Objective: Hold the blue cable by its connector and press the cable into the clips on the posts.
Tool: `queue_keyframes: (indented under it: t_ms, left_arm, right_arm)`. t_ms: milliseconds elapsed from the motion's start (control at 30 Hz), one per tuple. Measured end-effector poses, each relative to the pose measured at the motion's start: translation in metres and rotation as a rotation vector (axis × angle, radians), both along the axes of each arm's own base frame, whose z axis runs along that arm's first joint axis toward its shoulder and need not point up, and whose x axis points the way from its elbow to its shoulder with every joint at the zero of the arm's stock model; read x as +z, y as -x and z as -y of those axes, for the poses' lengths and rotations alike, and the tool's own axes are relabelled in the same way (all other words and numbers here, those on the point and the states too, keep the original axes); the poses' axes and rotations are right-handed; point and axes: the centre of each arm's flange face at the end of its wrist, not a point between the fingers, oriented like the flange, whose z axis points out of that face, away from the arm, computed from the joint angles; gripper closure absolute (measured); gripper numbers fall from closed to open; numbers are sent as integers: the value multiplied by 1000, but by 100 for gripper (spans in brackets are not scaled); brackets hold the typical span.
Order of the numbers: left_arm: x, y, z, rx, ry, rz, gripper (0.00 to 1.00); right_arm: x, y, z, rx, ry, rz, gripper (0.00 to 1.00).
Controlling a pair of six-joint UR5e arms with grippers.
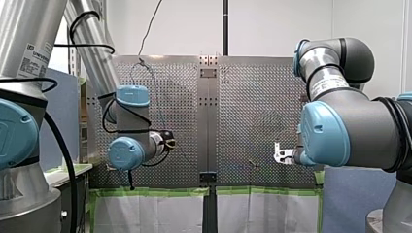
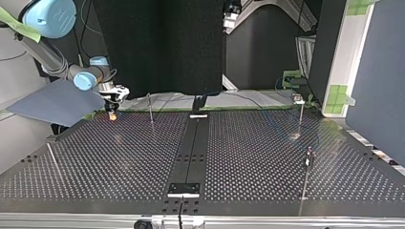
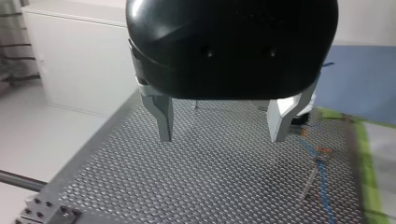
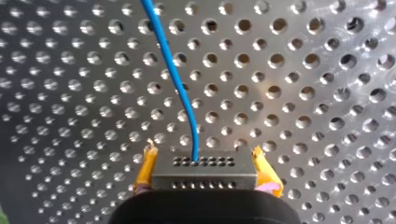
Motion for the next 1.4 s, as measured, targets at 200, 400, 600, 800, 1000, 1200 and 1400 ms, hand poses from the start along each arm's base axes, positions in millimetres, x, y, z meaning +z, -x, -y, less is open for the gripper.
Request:
queue_keyframes:
  t_ms: [200, 400, 600, 800, 1000, 1200, 1400]
  left_arm:
    - [-7, 9, -12, 0, -28, -20, 0]
    - [-7, 10, -14, 0, -32, -22, 0]
    - [-7, 10, -14, 1, -33, -22, 0]
    - [-7, 10, -14, 3, -36, -23, 0]
    - [-8, 10, -15, 1, -39, -24, 0]
    - [-8, 10, -14, -2, -45, -23, 0]
    - [-8, 10, -14, -2, -48, -23, 0]
  right_arm:
    - [10, 2, -8, -3, 17, 0, 100]
    - [32, 4, -14, -7, 43, 3, 100]
    - [66, 6, -15, -11, 82, 7, 100]
    - [97, 7, -17, -15, 118, 12, 100]
    - [111, 9, -17, -27, 138, 23, 100]
    - [109, 11, -18, -41, 136, 41, 100]
    - [109, 11, -18, -44, 137, 43, 100]
